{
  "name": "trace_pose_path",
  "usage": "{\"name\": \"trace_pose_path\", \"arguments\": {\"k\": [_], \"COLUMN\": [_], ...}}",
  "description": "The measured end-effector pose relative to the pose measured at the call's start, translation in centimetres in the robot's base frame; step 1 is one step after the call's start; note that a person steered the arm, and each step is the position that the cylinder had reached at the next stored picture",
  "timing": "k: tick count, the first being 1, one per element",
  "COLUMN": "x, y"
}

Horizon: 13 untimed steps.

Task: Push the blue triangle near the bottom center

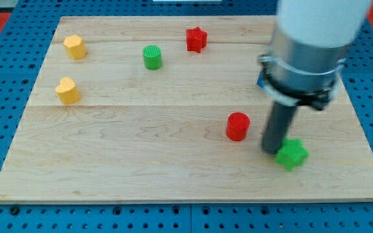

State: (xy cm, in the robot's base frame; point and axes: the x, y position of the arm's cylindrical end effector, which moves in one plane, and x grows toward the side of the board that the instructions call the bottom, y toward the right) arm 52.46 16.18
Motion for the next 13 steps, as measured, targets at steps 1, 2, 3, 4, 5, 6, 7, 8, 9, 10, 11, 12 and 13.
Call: {"name": "trace_pose_path", "arguments": {"k": [1,2,3,4,5,6,7,8,9,10,11,12,13], "x": [-2.7,-7.5,-11.3,-14.0,-13.7,-14.0,-14.8,-14.7,-14.7,-14.7,-14.7,-14.7,-15.9], "y": [6.5,6.9,3.2,1.7,-2.6,-7.3,-6.0,-10.2,-10.3,-10.0,-9.7,-9.7,-9.2]}}
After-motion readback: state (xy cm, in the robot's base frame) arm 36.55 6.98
